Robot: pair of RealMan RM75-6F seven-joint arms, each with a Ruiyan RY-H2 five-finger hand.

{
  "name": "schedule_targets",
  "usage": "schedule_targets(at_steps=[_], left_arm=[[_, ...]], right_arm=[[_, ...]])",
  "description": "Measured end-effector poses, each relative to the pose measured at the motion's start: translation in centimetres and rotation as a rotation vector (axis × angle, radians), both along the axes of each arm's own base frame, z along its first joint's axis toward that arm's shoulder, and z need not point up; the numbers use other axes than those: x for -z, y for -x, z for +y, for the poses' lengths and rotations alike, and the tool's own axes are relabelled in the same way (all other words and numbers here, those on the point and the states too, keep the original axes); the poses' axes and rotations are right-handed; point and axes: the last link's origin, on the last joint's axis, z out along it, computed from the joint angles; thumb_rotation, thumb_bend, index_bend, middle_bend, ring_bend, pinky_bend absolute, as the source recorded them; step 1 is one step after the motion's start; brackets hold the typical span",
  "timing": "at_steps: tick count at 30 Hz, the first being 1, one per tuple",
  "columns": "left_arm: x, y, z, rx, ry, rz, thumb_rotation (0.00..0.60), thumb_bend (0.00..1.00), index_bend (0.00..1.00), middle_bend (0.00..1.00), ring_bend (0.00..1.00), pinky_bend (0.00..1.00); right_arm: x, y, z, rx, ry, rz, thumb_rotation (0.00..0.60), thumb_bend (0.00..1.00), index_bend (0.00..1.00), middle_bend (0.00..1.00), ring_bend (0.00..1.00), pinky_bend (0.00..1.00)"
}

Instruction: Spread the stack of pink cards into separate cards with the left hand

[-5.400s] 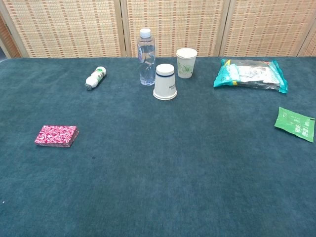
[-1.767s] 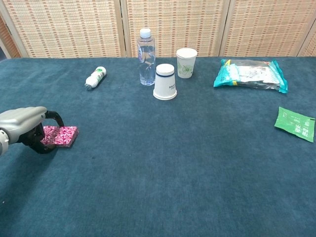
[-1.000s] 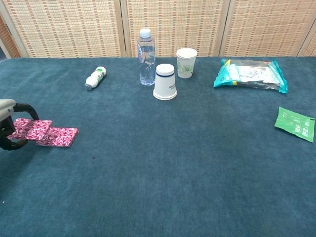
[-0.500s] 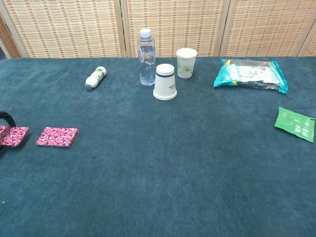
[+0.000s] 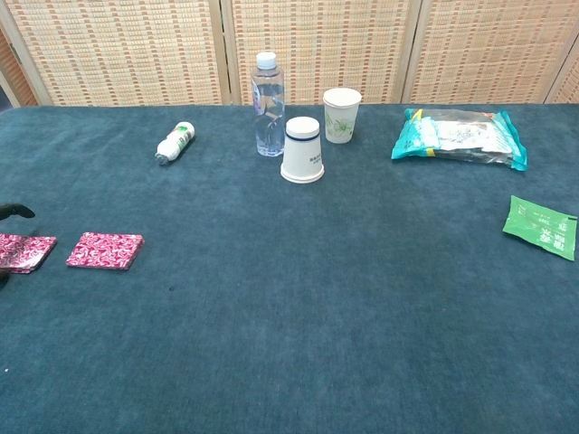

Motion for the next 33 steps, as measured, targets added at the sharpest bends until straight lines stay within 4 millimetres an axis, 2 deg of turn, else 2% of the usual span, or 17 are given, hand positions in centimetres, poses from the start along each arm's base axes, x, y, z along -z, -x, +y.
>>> schedule_targets(at_steps=[5,8,13,20,33], left_arm=[[-0.4,-0.8,-0.5,0.011,0.009,-0.008,0.600,0.37,0.08,1.00,1.00,1.00],[-0.7,-1.9,-0.9,0.033,0.015,-0.031,0.600,0.37,0.11,1.00,1.00,1.00],[-0.4,-4.4,-1.1,0.094,0.043,-0.051,0.600,0.37,0.11,1.00,1.00,1.00],[1.9,-7.2,-0.7,0.130,0.073,-0.071,0.600,0.36,0.14,1.00,1.00,1.00],[4.6,-8.7,0.1,0.096,0.101,-0.079,0.600,0.36,0.14,1.00,1.00,1.00]], right_arm=[[0.0,0.0,0.0,-0.002,-0.001,-0.002,0.600,0.54,1.00,0.92,0.85,0.97],[0.0,0.0,0.0,-0.003,-0.003,-0.001,0.600,0.55,1.00,0.92,0.85,0.97],[0.0,0.0,0.1,-0.004,-0.006,-0.002,0.600,0.55,1.00,0.92,0.85,0.97],[-0.1,0.0,0.0,-0.005,-0.009,-0.006,0.600,0.54,1.00,0.92,0.85,0.97],[-0.2,0.0,0.1,-0.008,-0.012,-0.010,0.600,0.54,1.00,0.92,0.85,0.97]])
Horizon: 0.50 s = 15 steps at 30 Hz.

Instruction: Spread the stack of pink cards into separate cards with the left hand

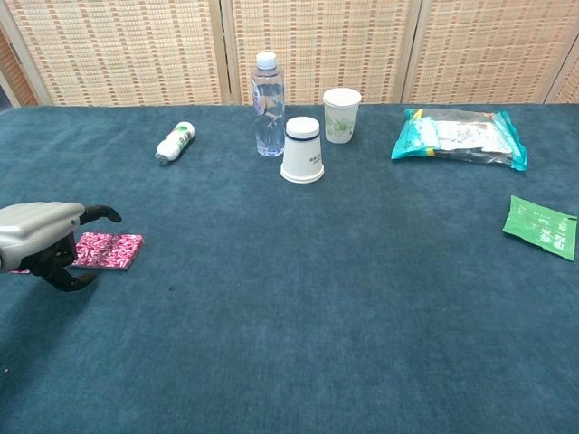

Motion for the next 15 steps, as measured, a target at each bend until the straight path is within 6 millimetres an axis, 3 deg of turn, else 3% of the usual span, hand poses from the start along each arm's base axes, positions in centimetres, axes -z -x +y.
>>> schedule_targets(at_steps=[15], left_arm=[[1.04,-0.41,0.39,-0.017,-0.018,-0.013,0.600,0.37,0.19,1.00,1.00,1.00]], right_arm=[[0.00,0.01,0.01,0.000,-0.002,0.000,0.600,0.55,1.00,0.92,0.85,0.97]])
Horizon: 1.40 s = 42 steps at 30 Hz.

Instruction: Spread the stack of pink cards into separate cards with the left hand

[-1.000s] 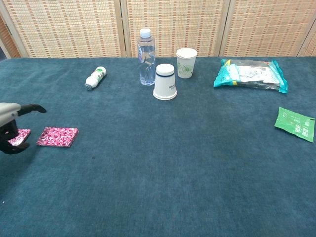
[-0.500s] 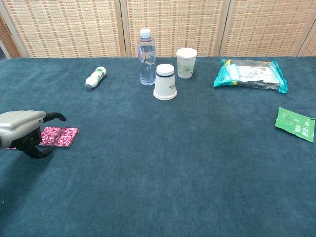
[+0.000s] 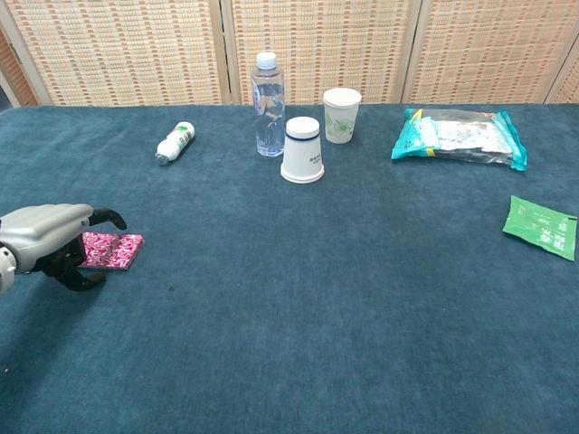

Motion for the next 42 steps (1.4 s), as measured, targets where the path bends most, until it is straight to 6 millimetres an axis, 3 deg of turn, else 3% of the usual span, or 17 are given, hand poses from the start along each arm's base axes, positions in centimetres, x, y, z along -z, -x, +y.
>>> schedule_targets(at_steps=[35,42], left_arm=[[0.36,0.51,0.38,-0.019,-0.020,0.037,0.600,0.37,0.25,1.00,1.00,1.00],[0.27,0.36,0.39,-0.014,-0.034,0.021,0.600,0.37,0.31,1.00,1.00,1.00]], right_arm=[[0.09,0.00,-0.04,0.004,-0.007,0.005,0.600,0.54,1.00,0.92,0.85,0.97],[0.07,0.01,-0.05,0.004,-0.007,0.005,0.600,0.55,1.00,0.92,0.85,0.97]])
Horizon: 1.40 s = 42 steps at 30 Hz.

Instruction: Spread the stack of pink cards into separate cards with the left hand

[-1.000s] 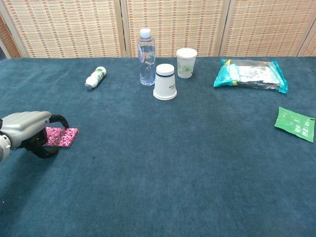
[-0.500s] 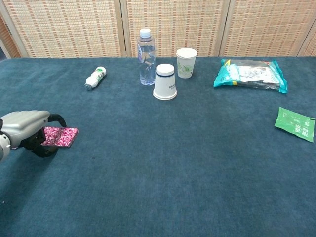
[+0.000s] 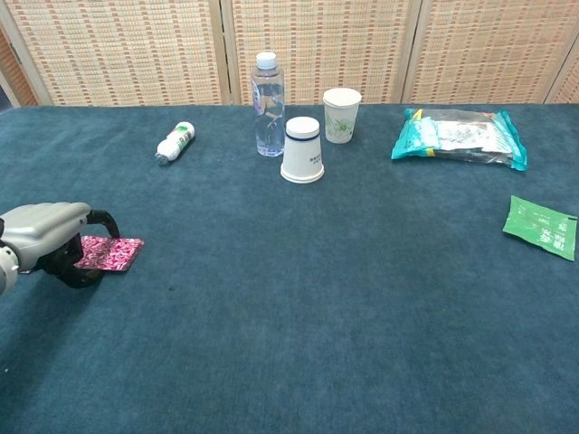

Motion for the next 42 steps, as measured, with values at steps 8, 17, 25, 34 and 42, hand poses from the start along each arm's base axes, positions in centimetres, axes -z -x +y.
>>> schedule_targets(at_steps=[8,17,25,34,42], left_arm=[[0.0,0.1,-0.1,-0.003,0.013,0.001,0.600,0.37,0.32,1.00,1.00,1.00],[-0.3,-0.1,-0.4,0.012,-0.008,-0.024,0.600,0.37,0.44,1.00,1.00,1.00],[-1.2,0.0,-1.3,0.045,-0.025,-0.029,0.600,0.37,0.47,1.00,1.00,1.00],[-3.9,2.2,-3.9,0.058,-0.059,-0.005,0.600,0.37,0.47,1.00,1.00,1.00],[-6.4,5.2,-6.9,0.012,-0.081,0.015,0.600,0.37,0.47,1.00,1.00,1.00]], right_arm=[[0.0,0.0,0.0,0.000,0.000,0.001,0.600,0.55,1.00,0.92,0.85,0.97],[0.0,0.0,0.0,-0.001,-0.002,0.001,0.600,0.55,1.00,0.92,0.85,0.97],[0.1,0.0,0.0,0.001,-0.002,0.002,0.600,0.54,1.00,0.92,0.85,0.97],[0.1,0.0,0.0,0.000,-0.001,0.001,0.600,0.55,1.00,0.92,0.85,0.97],[0.2,0.0,0.0,0.001,-0.003,0.003,0.600,0.54,1.00,0.92,0.85,0.97]])
